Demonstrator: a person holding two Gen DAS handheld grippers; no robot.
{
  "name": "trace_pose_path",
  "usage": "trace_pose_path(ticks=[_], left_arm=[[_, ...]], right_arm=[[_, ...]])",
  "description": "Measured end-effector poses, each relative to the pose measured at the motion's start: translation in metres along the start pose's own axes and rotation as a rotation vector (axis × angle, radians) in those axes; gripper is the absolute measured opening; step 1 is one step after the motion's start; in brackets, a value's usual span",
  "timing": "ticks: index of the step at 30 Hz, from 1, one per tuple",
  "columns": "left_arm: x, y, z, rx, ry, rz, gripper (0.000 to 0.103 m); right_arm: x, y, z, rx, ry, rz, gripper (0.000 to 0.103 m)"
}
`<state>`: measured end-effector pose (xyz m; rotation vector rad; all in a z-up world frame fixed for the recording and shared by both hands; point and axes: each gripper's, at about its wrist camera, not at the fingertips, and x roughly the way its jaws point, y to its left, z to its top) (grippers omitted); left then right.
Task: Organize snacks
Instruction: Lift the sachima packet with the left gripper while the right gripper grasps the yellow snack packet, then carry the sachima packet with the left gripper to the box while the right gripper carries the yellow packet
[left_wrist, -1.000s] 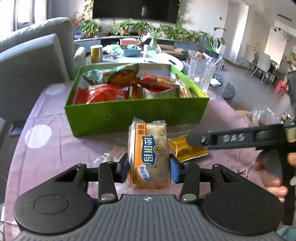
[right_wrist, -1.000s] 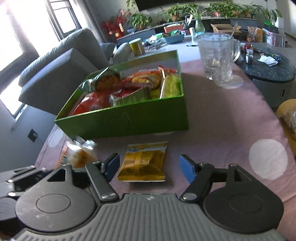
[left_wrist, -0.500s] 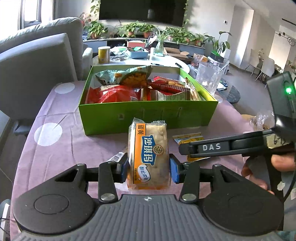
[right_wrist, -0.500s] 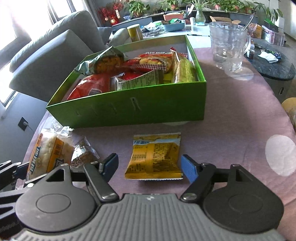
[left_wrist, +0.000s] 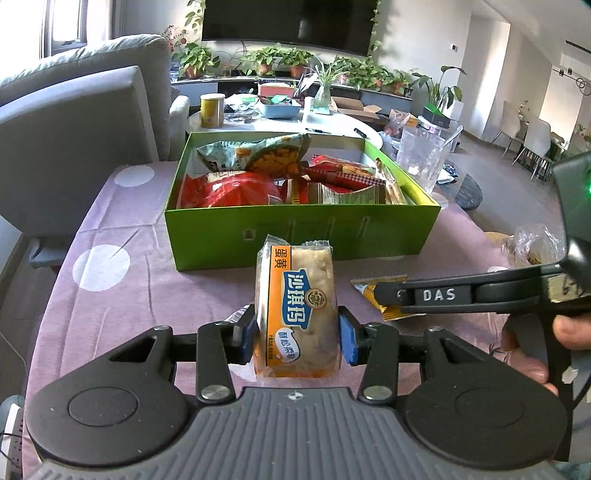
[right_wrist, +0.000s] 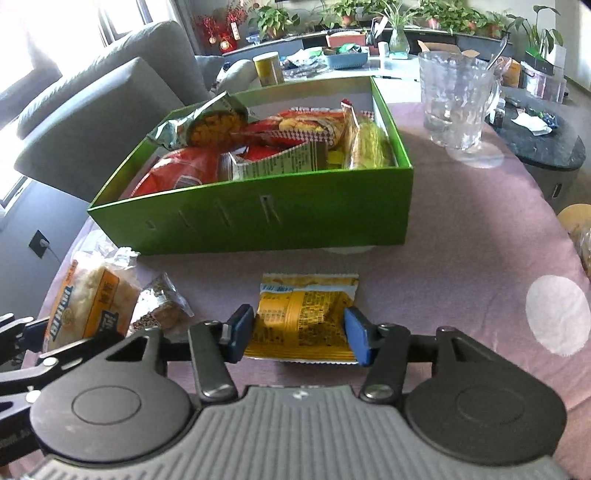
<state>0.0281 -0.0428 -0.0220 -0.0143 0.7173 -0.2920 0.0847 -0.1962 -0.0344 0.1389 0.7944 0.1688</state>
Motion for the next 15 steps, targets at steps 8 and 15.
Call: trace_pose_path(ticks=[8, 15], left_arm=[[-0.001, 0.0, 0.001, 0.001, -0.003, 0.003, 0.041], [-0.003, 0.003, 0.002, -0.001, -0.013, 0.005, 0.041]], right_arm=[[-0.015, 0.002, 0.003, -0.004, -0.042, 0.059, 0.046], [-0.006, -0.004, 0.002, 0.052, -0.007, 0.048, 0.068]])
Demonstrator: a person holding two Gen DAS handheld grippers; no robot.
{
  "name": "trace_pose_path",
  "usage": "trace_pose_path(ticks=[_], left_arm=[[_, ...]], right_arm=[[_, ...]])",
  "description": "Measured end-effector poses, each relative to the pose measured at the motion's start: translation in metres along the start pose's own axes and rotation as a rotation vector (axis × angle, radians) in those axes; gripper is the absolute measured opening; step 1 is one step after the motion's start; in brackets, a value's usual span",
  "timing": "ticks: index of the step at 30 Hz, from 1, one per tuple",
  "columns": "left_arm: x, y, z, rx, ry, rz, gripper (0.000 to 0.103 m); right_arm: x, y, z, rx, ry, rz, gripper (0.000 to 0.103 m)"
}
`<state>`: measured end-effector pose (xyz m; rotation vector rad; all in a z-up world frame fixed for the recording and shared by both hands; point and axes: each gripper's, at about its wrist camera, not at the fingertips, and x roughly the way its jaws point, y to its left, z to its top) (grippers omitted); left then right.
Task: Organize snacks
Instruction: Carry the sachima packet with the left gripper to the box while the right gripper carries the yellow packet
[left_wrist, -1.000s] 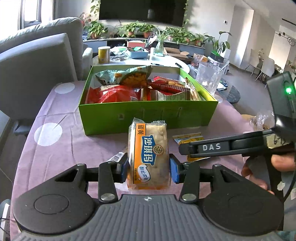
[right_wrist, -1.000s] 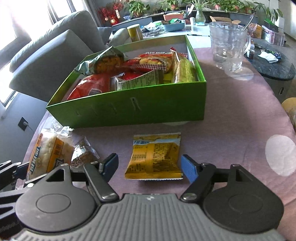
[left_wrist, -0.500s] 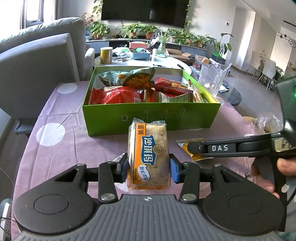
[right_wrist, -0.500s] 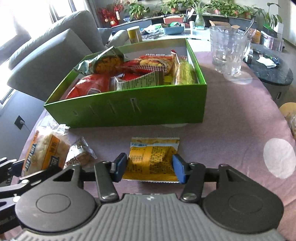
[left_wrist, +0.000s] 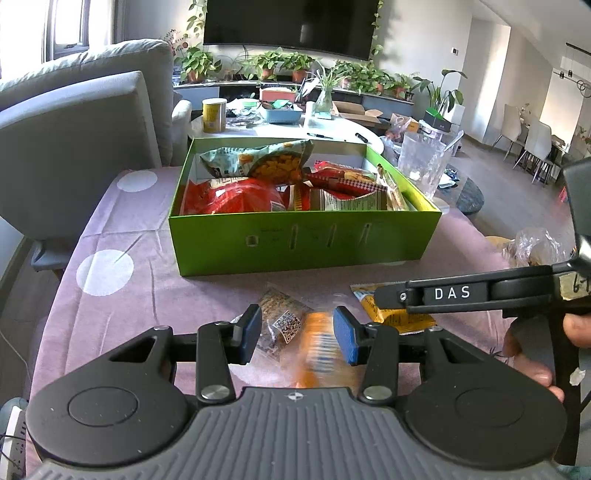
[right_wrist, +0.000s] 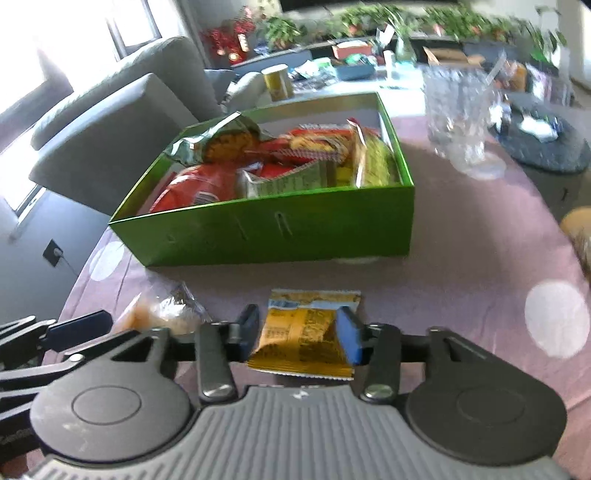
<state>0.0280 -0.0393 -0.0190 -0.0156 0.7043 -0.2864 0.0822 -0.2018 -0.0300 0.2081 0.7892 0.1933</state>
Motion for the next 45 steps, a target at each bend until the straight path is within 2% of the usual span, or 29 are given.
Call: trace_pose_path(ticks=[1, 2, 6, 9, 11, 15, 23, 26, 28, 31, 40, 45], left_arm=[[0.0, 0.0, 0.0, -0.001, 0.002, 0.001, 0.041], [0.001, 0.0, 0.0, -0.002, 0.007, 0.002, 0.041], [0.004, -0.002, -0.005, 0.018, 0.034, 0.001, 0.043], [0.005, -0.008, -0.01, 0.056, 0.057, -0.014, 0.058], [0.006, -0.013, -0.015, 0.096, 0.07, -0.026, 0.062], [0.007, -0.022, -0.021, 0.103, 0.103, -0.081, 0.067], [0.005, -0.048, -0.025, 0.185, 0.108, -0.155, 0.071], [0.016, -0.057, -0.029, 0.224, 0.13, -0.163, 0.068], [0.027, -0.057, -0.031, 0.213, 0.165, -0.169, 0.048], [0.03, -0.055, -0.034, 0.207, 0.168, -0.17, 0.041], [0.007, -0.026, -0.021, 0.159, 0.084, -0.089, 0.04], [0.0, -0.011, -0.017, 0.119, 0.059, -0.05, 0.04]], right_arm=[[0.001, -0.001, 0.0, 0.009, 0.008, 0.003, 0.075], [0.003, -0.001, 0.0, 0.008, 0.013, -0.002, 0.076], [0.005, 0.001, -0.002, -0.014, 0.019, -0.047, 0.077], [0.007, -0.002, -0.004, -0.002, 0.038, -0.034, 0.077], [0.01, -0.002, -0.005, -0.004, 0.05, -0.037, 0.077], [0.012, 0.001, -0.006, -0.021, 0.051, -0.048, 0.078], [0.011, -0.004, -0.005, -0.014, 0.053, -0.045, 0.079], [0.011, -0.007, -0.003, 0.003, 0.056, -0.037, 0.079], [0.01, -0.007, -0.003, 0.005, 0.056, -0.037, 0.079], [0.009, -0.007, -0.004, 0.001, 0.056, -0.037, 0.079], [0.011, -0.006, -0.003, -0.009, 0.052, -0.043, 0.079], [0.017, 0.004, -0.005, -0.062, 0.047, -0.071, 0.081]])
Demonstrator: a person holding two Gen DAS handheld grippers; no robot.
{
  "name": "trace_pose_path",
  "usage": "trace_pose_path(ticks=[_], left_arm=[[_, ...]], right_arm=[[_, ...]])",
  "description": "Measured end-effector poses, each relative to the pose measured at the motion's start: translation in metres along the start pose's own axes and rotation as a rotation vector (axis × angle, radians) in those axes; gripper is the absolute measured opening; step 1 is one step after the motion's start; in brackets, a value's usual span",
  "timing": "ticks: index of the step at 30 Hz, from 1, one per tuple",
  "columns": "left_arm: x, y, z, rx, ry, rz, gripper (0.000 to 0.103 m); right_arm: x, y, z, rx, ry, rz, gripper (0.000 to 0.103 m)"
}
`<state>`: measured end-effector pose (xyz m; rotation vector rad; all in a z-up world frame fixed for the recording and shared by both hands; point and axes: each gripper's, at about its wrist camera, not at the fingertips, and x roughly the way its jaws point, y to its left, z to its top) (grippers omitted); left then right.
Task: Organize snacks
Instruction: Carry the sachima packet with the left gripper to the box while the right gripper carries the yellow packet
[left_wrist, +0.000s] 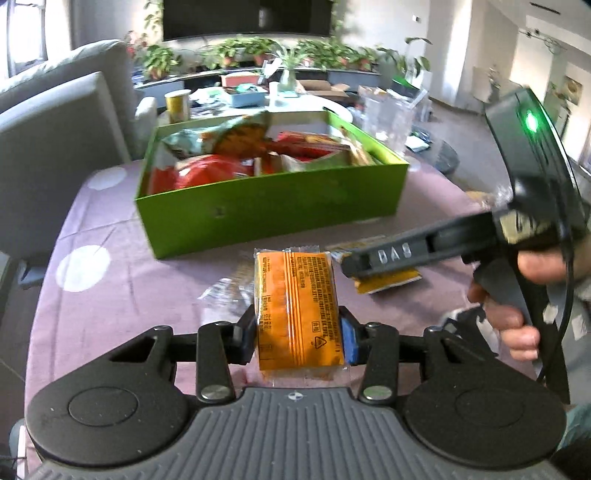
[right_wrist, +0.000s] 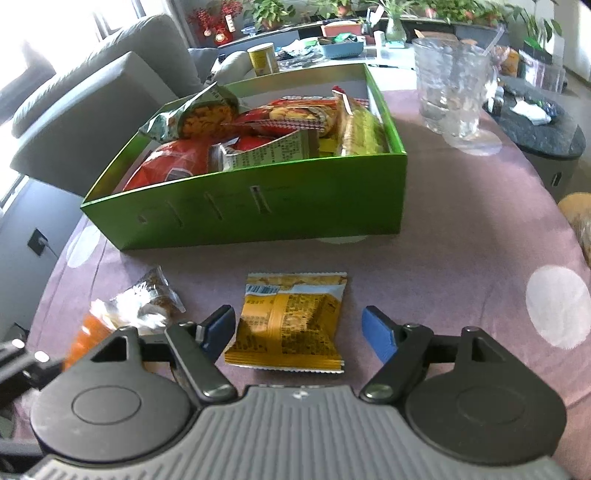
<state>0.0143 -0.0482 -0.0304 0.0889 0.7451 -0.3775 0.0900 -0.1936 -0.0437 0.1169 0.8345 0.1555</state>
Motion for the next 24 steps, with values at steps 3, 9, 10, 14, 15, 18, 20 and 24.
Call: trace_pose_path(ticks=[3, 9, 10, 14, 15, 18, 20, 24], left_arm=[[-0.003, 0.006, 0.0, -0.022, -0.007, 0.014, 0.04], [-0.008, 0.009, 0.002, -0.037, -0.028, 0.018, 0.04], [-0.009, 0.01, 0.004, -0.039, -0.033, 0.018, 0.04], [-0.013, 0.01, 0.007, -0.044, -0.048, 0.018, 0.04], [-0.015, 0.01, 0.008, -0.044, -0.051, 0.018, 0.04], [-0.017, 0.01, 0.012, -0.045, -0.062, 0.02, 0.041], [-0.018, 0.01, 0.015, -0.045, -0.07, 0.019, 0.041], [-0.02, 0.01, 0.024, -0.04, -0.087, 0.021, 0.041]], right_arm=[[0.003, 0.007, -0.002, -0.06, -0.011, -0.038, 0.08], [-0.005, 0.002, -0.004, -0.06, -0.056, -0.038, 0.08], [-0.007, 0.0, -0.003, -0.049, -0.066, -0.027, 0.08], [-0.02, -0.006, -0.002, -0.047, -0.112, 0.01, 0.08], [-0.022, -0.004, -0.001, -0.05, -0.12, 0.02, 0.08], [-0.031, 0.0, 0.001, -0.053, -0.142, 0.046, 0.08], [-0.035, 0.003, 0.002, -0.058, -0.156, 0.059, 0.08], [-0.045, 0.006, 0.008, -0.068, -0.188, 0.088, 0.08]])
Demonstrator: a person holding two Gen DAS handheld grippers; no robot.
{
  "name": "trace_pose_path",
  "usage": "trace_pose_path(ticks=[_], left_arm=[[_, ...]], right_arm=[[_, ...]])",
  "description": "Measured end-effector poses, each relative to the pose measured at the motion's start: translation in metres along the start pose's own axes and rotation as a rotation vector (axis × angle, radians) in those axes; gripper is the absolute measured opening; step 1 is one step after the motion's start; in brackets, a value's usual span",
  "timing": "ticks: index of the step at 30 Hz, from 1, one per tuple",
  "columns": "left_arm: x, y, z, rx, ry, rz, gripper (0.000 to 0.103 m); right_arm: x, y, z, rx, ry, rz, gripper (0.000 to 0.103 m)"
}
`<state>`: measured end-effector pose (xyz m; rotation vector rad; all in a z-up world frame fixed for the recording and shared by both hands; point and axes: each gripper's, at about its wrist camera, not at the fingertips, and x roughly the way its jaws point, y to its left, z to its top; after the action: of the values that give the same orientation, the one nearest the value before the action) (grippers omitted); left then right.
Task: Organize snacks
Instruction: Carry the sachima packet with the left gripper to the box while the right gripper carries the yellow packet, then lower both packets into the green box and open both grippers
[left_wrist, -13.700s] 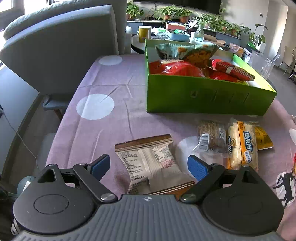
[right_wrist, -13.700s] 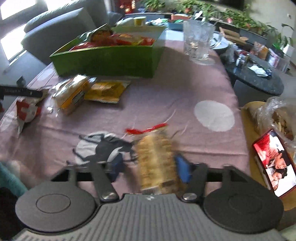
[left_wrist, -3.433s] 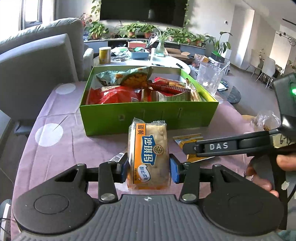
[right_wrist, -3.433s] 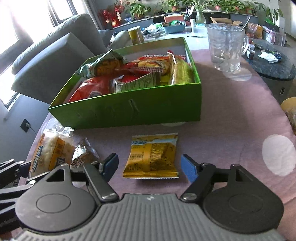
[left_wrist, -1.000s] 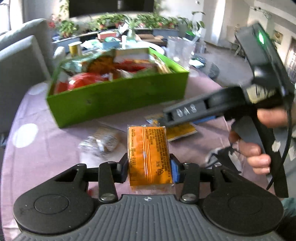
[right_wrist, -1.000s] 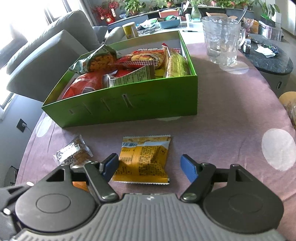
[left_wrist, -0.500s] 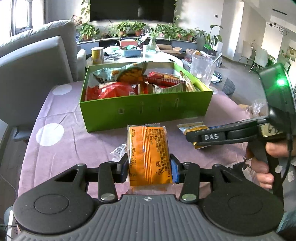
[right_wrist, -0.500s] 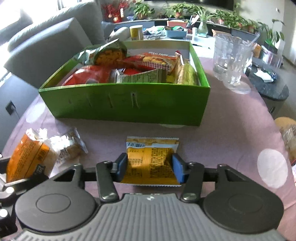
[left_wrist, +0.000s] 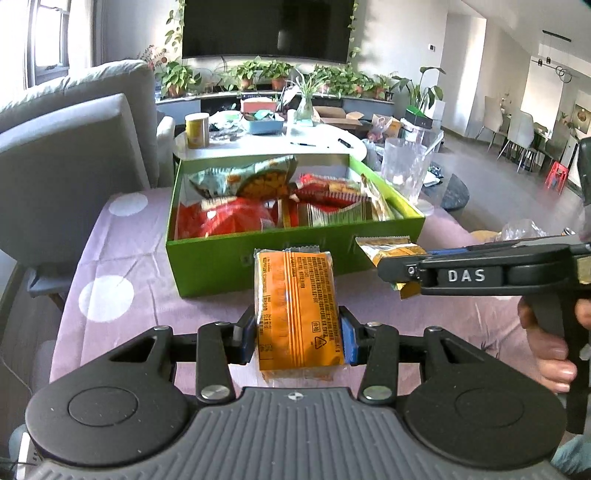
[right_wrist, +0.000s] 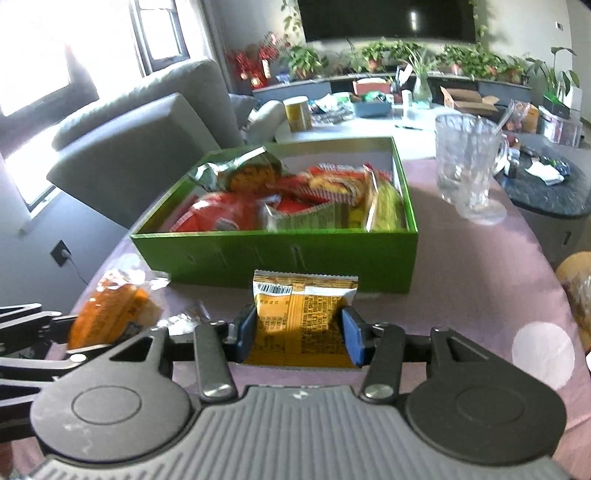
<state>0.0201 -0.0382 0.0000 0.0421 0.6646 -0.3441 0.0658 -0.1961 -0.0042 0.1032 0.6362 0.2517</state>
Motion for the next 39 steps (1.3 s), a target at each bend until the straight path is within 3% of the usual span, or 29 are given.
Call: trace_pose_path(ticks=[10, 18, 31, 39], left_arm=[[0.021, 0.003, 0.043, 0.001, -0.045, -0.014, 0.041], [0.064, 0.009, 0.071, -0.036, 0.004, -0.034, 0.041], [0.139, 0.026, 0.102, -0.104, 0.086, -0.011, 0.041], [0.163, 0.038, 0.115, -0.145, 0.083, 0.021, 0.041]], right_arm=[[-0.008, -0.004, 0.036, 0.002, -0.086, 0.016, 0.08], [-0.005, -0.017, 0.057, 0.028, -0.129, -0.002, 0.08], [0.027, -0.03, 0.084, 0.056, -0.132, -0.011, 0.08], [0.056, -0.035, 0.096, 0.079, -0.106, -0.026, 0.08]])
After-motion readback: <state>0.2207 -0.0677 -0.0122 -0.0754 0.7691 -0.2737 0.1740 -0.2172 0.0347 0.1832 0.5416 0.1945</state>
